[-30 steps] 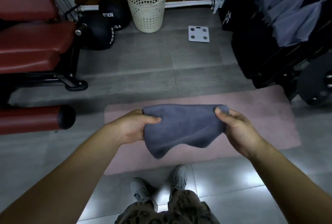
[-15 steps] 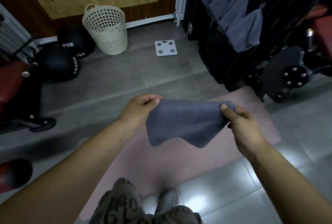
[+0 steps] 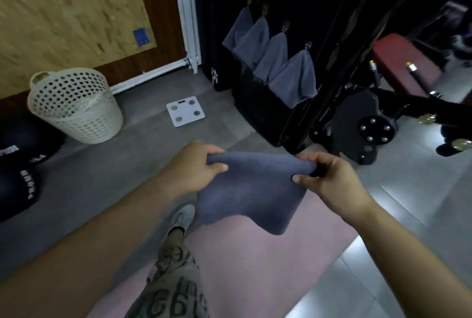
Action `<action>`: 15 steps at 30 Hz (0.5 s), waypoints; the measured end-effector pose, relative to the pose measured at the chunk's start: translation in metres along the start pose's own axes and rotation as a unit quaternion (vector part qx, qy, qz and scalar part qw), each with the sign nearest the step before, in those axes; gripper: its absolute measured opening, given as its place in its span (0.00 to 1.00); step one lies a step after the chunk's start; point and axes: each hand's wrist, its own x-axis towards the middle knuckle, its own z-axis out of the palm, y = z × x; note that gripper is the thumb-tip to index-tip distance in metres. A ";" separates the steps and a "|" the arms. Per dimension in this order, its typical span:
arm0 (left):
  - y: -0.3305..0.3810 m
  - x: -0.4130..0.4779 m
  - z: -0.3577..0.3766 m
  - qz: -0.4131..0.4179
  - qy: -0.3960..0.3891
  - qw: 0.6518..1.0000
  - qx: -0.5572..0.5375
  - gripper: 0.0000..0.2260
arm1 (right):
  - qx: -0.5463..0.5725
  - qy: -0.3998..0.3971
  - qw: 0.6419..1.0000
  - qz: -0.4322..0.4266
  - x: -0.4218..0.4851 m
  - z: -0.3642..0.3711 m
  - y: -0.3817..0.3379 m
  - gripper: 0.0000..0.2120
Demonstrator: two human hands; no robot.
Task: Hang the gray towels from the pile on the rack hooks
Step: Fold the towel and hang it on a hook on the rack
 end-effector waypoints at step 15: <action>-0.038 0.347 -0.209 0.177 -0.197 0.945 0.194 0.14 | 0.006 0.157 0.986 -0.056 0.284 0.039 -0.190 0.07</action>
